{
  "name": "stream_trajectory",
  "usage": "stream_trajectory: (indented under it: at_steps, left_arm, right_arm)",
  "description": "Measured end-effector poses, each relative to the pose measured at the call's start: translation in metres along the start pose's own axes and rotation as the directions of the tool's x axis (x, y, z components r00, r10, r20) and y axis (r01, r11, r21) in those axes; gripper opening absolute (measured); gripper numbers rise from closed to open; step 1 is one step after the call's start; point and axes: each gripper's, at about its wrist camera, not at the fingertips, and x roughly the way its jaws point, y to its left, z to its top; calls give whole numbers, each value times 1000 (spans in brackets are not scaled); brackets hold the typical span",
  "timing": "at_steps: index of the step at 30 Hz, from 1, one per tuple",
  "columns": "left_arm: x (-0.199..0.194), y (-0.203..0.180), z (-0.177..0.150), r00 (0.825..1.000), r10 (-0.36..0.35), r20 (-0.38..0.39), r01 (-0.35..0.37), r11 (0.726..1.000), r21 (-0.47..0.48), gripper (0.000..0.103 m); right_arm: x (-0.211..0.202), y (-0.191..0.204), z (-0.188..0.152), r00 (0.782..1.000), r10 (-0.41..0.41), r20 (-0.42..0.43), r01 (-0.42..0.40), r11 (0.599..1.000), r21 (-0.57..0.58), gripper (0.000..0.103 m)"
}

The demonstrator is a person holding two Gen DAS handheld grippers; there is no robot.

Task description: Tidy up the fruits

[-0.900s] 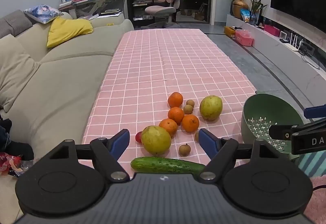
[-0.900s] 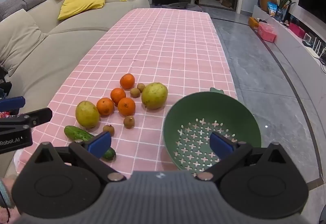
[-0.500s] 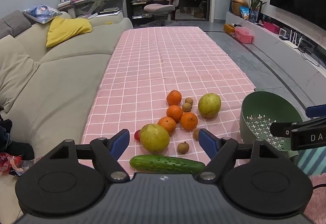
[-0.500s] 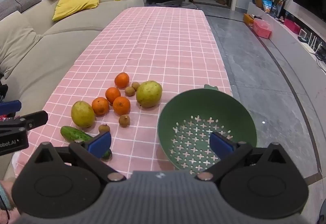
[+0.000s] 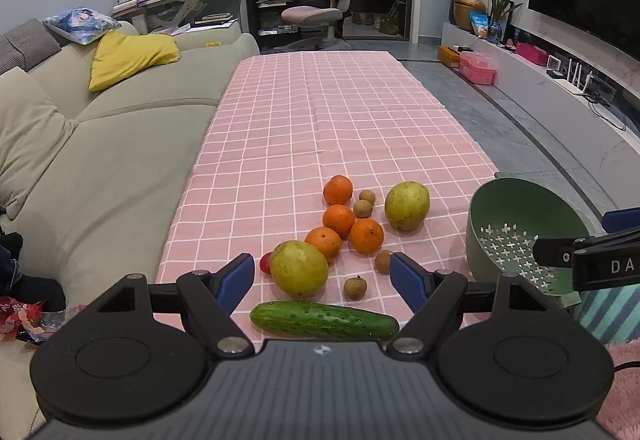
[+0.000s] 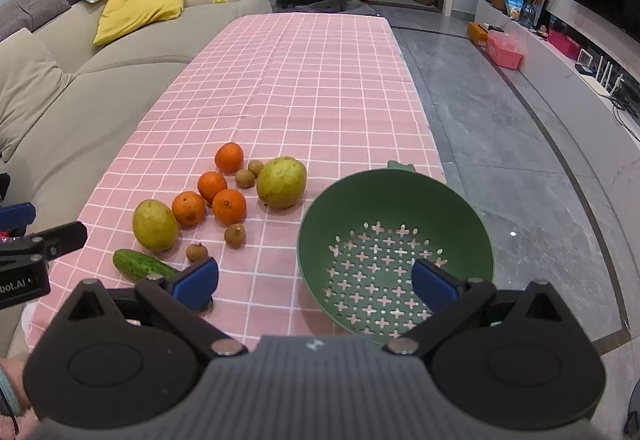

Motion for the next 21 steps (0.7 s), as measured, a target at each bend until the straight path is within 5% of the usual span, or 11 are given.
stream_trajectory:
  at_steps: [21]
  left_arm:
    - [2, 1, -2, 1000, 0, -13, 0, 1000, -14, 91]
  right_arm:
    - [4, 1, 0, 1000, -5, -19, 5, 1000, -1, 99]
